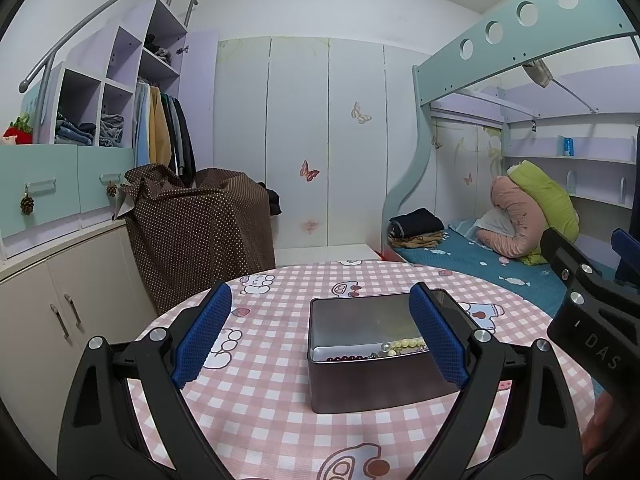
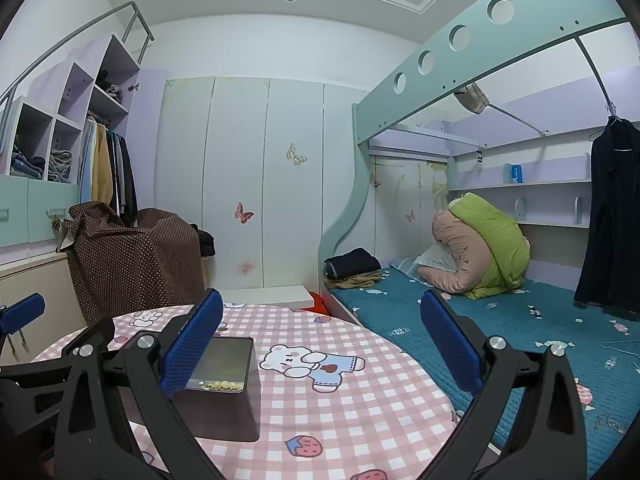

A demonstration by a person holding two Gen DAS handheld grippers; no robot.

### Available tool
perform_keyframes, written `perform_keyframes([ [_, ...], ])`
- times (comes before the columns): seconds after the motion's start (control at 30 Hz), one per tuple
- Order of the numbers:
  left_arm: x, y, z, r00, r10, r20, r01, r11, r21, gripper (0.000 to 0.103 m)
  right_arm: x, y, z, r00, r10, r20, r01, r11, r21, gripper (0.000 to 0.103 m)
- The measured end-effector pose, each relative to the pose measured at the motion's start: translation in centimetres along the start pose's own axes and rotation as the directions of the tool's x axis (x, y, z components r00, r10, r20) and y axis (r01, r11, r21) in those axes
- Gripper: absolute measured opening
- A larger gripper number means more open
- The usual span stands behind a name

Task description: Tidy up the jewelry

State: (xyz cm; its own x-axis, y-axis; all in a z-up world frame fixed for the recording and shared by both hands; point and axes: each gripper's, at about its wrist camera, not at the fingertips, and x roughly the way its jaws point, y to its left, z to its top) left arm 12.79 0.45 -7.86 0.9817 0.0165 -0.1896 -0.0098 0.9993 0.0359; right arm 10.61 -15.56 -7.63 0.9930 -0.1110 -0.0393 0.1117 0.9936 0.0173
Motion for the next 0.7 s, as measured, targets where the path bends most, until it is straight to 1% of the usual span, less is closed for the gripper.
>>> perform_keyframes([
  [0.7,-0.19,0.06,0.48,1.000,0.003,0.006,-0.003,1.000,-0.003,0.090,-0.28,0.03,0.08,1.000,-0.019,0.015,0.019,1.000,0.001,0.096],
])
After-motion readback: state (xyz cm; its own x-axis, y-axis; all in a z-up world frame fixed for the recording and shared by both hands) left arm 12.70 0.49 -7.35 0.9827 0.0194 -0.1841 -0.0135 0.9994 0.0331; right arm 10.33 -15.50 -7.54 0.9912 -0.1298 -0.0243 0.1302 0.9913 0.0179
